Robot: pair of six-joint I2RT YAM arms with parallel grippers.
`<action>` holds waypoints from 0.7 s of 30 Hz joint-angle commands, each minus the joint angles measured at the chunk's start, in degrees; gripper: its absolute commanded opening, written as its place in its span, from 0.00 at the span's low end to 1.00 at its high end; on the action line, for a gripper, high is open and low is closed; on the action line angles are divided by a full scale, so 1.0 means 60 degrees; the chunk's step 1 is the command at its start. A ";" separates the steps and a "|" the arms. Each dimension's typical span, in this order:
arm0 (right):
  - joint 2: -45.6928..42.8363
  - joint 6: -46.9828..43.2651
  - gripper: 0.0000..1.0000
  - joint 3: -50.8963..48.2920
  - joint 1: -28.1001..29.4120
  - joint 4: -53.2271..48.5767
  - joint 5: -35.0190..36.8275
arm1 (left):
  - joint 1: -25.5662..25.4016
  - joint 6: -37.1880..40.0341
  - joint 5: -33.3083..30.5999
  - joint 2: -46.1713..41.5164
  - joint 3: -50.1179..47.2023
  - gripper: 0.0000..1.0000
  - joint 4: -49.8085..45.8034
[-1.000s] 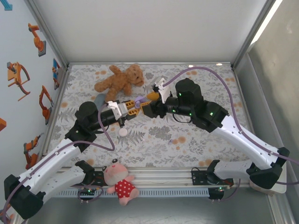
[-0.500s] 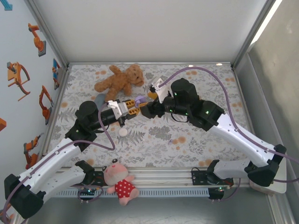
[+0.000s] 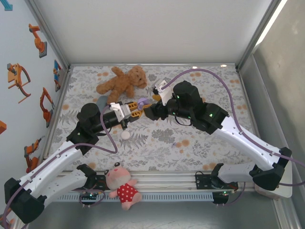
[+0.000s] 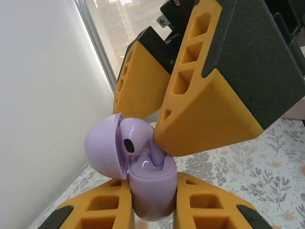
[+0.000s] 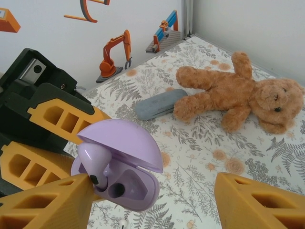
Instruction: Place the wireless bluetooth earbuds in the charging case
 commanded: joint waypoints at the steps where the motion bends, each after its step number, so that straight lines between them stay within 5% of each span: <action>1: -0.0228 -0.0057 0.66 0.0086 0.0016 -0.0010 0.0366 | -0.0038 -0.0025 0.0243 -0.0068 0.0357 0.00 0.0109; 13: -0.0750 -0.0106 0.68 -0.0294 0.0016 0.0201 -0.0407 | -0.0036 -0.0156 0.0088 -0.0080 0.0279 0.00 0.0267; 21: -0.1108 0.0143 0.70 -0.0426 0.0016 0.0401 0.0358 | -0.0038 -0.0493 -0.0050 -0.0115 0.0058 0.00 0.0581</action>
